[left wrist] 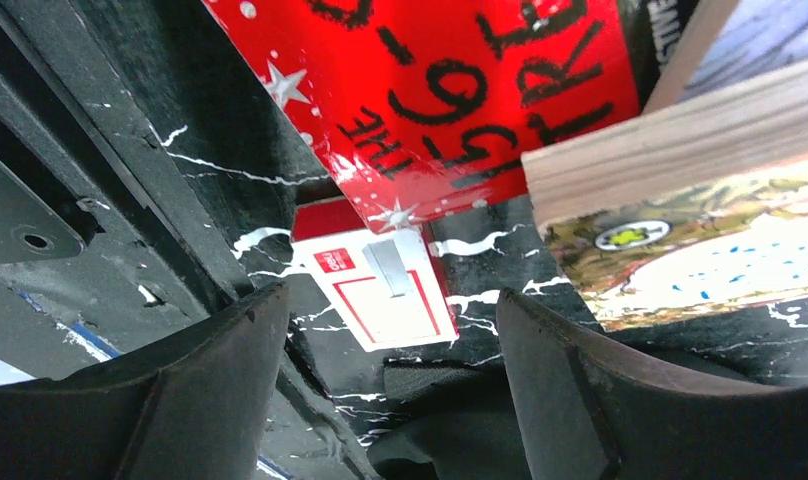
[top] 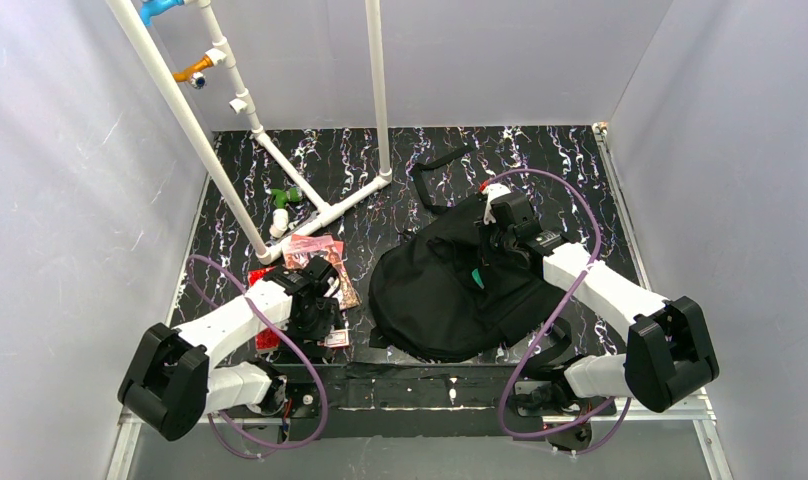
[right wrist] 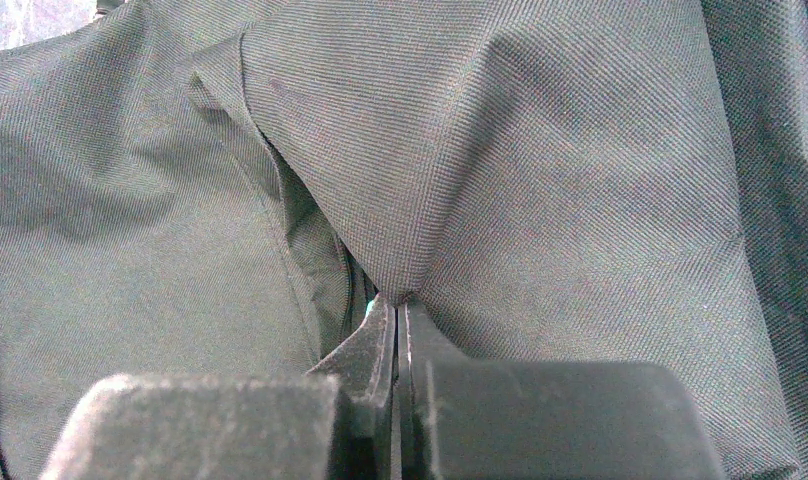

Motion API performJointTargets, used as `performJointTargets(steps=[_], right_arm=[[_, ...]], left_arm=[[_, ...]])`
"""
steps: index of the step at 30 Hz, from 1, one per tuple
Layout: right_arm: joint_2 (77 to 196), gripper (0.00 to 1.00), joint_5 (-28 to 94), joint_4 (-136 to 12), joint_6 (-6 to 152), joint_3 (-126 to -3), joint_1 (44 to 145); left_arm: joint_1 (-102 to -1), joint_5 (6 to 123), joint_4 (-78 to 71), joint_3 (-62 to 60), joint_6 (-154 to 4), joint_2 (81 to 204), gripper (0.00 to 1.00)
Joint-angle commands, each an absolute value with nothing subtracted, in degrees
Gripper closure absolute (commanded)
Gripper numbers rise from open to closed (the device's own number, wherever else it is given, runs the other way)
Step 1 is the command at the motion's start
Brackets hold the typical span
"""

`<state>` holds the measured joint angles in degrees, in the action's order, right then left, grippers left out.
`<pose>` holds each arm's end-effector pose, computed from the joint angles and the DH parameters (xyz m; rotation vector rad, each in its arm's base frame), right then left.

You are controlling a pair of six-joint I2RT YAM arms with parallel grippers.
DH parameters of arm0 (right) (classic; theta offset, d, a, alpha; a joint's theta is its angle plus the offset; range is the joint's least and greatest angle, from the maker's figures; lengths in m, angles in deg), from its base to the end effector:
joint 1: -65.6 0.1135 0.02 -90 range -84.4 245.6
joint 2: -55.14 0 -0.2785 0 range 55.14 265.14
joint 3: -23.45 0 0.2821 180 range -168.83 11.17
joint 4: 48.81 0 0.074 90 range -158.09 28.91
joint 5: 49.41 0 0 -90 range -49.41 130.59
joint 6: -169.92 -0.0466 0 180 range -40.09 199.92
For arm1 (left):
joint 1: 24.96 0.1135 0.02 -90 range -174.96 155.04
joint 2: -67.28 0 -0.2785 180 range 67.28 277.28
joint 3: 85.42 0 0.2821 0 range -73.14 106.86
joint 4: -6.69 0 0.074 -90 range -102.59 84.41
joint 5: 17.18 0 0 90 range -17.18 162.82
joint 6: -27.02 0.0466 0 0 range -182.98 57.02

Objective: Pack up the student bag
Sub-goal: Pick up the stationery from the center of the board, then place the book in the student bag.

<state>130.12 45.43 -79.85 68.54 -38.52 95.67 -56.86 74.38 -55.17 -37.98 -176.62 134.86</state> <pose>0.2696 0.1515 0.2352 -0.3401 2.3262 0.2597 0.1666 -0.1022 0.1544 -2.0099 2.3183 -0.1926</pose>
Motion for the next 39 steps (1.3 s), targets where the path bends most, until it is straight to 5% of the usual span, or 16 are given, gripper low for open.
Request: performJointTargets(steps=[1,7,19,30,39], right_arm=[[128.7,0.99,43.7,-78.0,68.6,-39.0,95.7],[128.9,0.99,42.9,-77.9,68.0,-39.1,95.7],[128.8,0.99,42.2,-77.9,67.5,-39.7,95.7],[129.1,0.99,41.0,-78.1,66.7,-41.2,95.7],[128.8,0.99,38.0,-77.7,64.6,-41.7,95.7]], left_arm=[[-56.3,76.5,-56.0,-40.1,-178.0,134.7,0.28],[-56.2,76.1,-55.3,-40.8,-177.5,135.2,0.33],[-56.3,74.7,-53.4,-39.2,-172.9,136.4,0.59],[-63.0,72.0,-48.6,-23.2,-160.4,135.7,0.61],[-67.9,67.5,-29.4,-13.1,-143.5,150.3,0.66]])
